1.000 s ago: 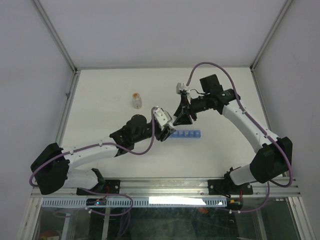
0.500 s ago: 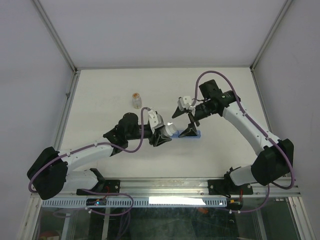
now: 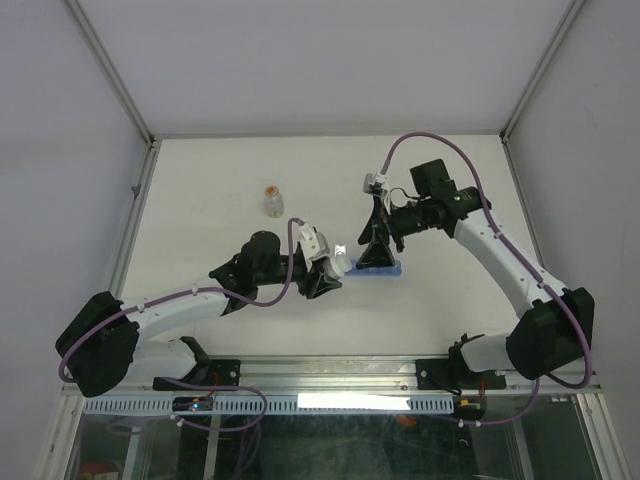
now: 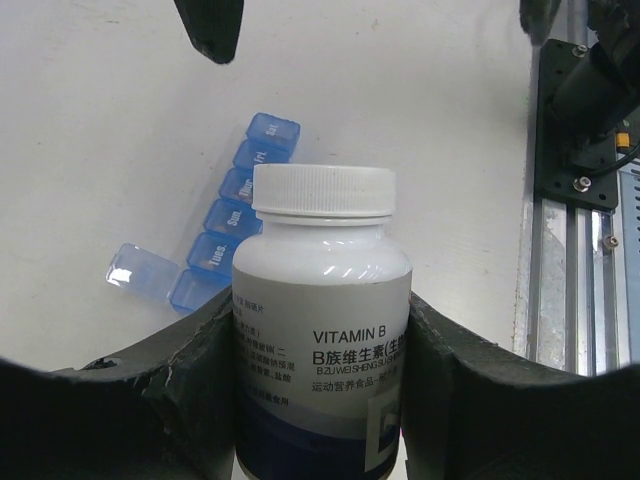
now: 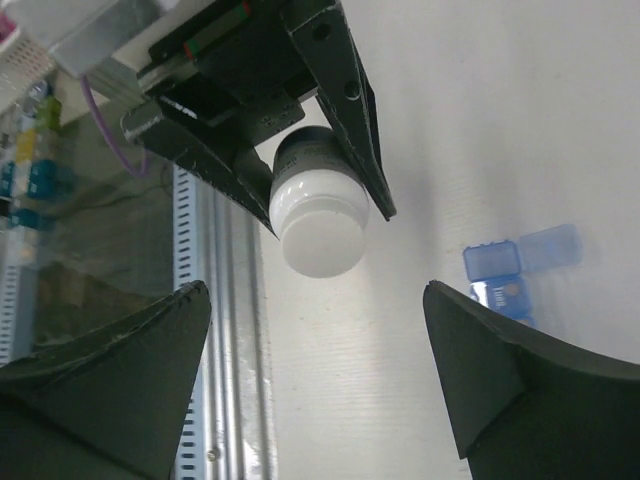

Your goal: Sort the pills into containers

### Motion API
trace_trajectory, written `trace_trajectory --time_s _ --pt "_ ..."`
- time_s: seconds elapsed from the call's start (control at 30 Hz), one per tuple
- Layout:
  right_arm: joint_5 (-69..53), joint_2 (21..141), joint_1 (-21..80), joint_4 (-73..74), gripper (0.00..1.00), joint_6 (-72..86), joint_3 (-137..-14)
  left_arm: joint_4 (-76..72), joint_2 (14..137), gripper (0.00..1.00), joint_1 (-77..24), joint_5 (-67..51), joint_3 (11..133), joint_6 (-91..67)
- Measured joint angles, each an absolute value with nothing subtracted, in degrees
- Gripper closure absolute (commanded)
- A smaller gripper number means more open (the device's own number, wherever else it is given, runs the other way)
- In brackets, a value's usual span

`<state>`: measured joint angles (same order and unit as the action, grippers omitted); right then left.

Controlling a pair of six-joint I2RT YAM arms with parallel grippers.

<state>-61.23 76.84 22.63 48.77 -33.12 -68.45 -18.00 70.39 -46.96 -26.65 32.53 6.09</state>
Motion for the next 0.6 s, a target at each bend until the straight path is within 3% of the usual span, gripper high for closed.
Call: trace_trajectory --time_s 0.4,0.53,0.6 --pt "-55.46 82.50 29.80 49.06 0.27 -21.02 -69.91 -18.11 72.34 1.00 -48.05 -23.90 33.50 4.56" --pt "-54.22 82.52 30.06 48.99 0.38 -20.43 -69.91 -18.44 72.34 1.00 -48.05 -23.92 33.50 4.14" --pt "-53.67 82.52 30.04 48.97 0.39 -20.43 -69.91 -18.65 72.34 1.00 -48.07 -23.99 33.50 3.90"
